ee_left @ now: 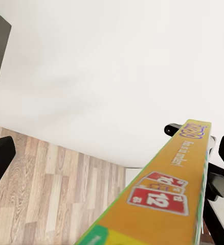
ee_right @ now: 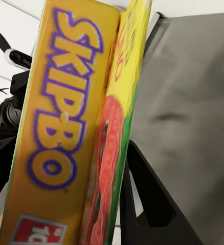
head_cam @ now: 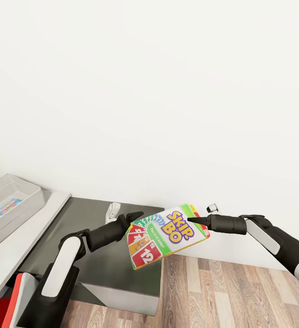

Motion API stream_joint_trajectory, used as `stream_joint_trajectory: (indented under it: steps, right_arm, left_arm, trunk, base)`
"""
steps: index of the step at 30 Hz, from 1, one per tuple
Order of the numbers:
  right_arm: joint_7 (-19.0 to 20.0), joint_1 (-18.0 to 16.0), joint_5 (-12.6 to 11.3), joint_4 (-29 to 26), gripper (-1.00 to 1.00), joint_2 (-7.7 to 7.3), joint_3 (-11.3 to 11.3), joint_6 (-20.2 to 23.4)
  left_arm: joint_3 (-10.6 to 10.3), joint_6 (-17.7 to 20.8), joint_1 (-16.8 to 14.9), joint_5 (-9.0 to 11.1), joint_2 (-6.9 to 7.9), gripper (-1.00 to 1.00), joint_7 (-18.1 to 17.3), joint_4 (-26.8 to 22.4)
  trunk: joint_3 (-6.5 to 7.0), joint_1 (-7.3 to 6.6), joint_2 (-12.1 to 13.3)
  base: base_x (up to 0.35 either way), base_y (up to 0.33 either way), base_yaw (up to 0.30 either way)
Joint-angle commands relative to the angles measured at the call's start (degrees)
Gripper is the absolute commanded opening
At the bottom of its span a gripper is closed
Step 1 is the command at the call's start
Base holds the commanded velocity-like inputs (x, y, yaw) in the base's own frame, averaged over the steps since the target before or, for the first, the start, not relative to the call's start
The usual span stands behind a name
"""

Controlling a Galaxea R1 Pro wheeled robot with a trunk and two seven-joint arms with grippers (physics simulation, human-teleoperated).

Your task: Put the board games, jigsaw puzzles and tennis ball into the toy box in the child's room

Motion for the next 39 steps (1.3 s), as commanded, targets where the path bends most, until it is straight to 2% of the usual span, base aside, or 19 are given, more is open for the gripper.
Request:
stream_joint_trajectory:
  steps: [1, 16, 26, 39]
  right_arm:
    - [-0.04, -0.08, -0.84, -0.09, -1.0, -0.03, 0.28, 0.81]
    - [-0.11, -0.09, -0.71, -0.28, -1.0, 0.23, 0.26, 0.99]
    - [-0.54, -0.44, -0.78, 0.32, -1.0, 0.19, 0.19, 1.52]
    - [-0.63, -0.77, -0.91, 0.59, -1.0, -0.63, -1.1, 6.16]
  left_arm:
    - [0.03, 0.19, -0.04, 0.52, -0.04, 1.0, 0.59, -0.05]
    - [0.02, 0.19, -0.04, 0.54, -0.05, 1.0, 0.58, 0.02]
    - [-0.05, 0.19, -0.1, 0.62, -0.16, 1.0, 0.51, 0.26]
    - [-0.04, 0.19, -0.13, 0.66, -0.24, 1.0, 0.4, 0.14]
  trunk:
    - [0.09, -0.2, 0.33]
    - [2.78, -3.49, 6.34]
    - [2.78, -3.49, 6.34]
    - [3.01, -3.49, 6.34]
  base:
    - [0.0, 0.0, 0.0]
    - [0.0, 0.0, 0.0]
    - [0.0, 0.0, 0.0]
    - [0.0, 0.0, 0.134]
